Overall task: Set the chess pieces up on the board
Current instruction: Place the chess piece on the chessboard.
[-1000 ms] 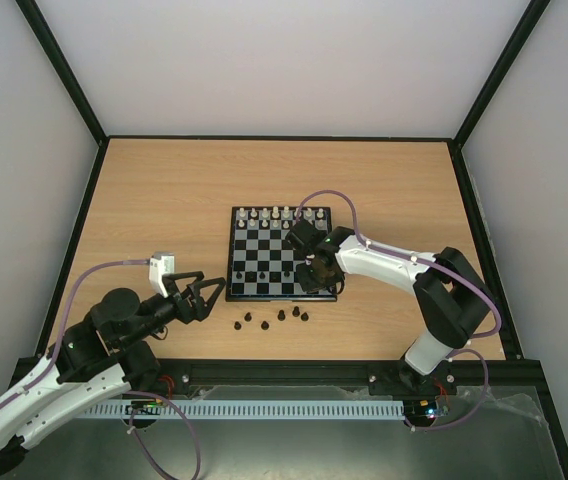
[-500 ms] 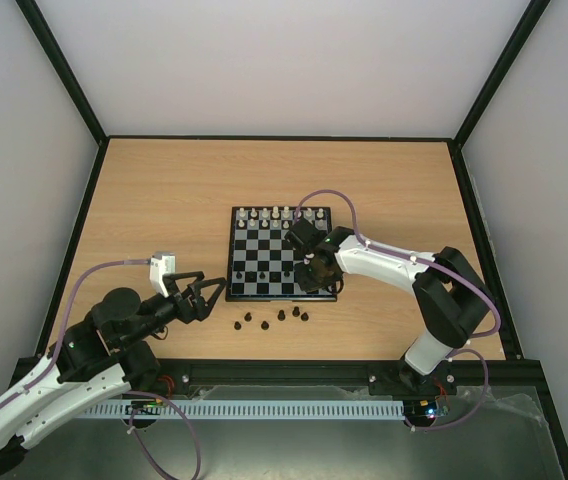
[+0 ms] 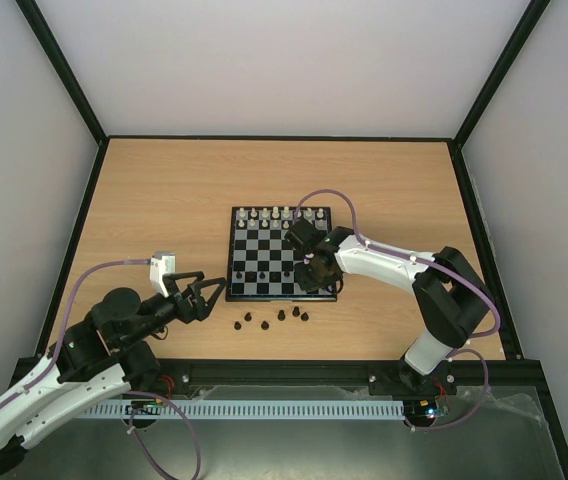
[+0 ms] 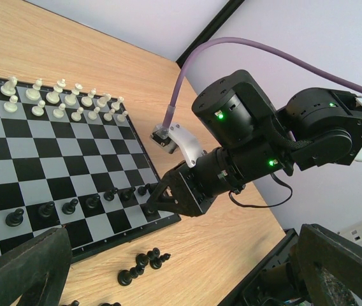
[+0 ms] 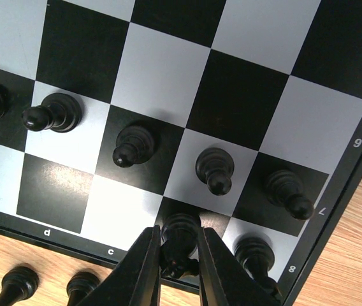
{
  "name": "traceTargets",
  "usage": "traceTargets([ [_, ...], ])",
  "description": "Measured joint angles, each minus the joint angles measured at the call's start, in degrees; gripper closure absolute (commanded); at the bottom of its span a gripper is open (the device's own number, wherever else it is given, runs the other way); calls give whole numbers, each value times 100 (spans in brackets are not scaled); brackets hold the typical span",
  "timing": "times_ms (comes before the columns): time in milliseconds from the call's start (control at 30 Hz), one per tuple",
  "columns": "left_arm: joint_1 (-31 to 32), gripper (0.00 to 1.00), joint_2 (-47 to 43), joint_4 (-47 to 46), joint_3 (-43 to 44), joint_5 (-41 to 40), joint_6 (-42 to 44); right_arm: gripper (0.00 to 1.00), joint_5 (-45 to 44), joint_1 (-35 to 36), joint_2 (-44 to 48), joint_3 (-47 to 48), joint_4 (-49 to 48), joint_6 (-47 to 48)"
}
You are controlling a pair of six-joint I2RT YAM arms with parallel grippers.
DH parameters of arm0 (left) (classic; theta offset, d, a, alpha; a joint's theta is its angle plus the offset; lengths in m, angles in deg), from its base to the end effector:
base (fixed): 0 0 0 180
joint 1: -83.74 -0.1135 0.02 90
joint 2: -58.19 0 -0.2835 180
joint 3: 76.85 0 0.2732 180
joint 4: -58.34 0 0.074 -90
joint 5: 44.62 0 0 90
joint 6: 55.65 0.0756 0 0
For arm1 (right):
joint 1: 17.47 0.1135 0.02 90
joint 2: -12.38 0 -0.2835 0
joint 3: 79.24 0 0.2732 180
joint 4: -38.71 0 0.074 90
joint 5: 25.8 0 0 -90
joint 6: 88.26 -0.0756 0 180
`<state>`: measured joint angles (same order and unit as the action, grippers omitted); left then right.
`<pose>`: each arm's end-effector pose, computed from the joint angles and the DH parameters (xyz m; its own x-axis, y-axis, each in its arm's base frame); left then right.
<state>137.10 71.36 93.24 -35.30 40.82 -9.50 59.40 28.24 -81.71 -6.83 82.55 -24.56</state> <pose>0.0840 -0.1029 0.2910 -0.5703 -0.3903 -0.7227 0.4959 0.5378 -0.6818 0.2531 0.2504 0.1594 -0.8751 -0.2647 -0.4052 -0.3362 0.9347 0.1153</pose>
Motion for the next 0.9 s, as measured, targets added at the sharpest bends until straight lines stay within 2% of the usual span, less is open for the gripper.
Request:
traceTargets([
  [900,0,1,2,0,0,-2,0,82,-66,0,0,0,31,0],
])
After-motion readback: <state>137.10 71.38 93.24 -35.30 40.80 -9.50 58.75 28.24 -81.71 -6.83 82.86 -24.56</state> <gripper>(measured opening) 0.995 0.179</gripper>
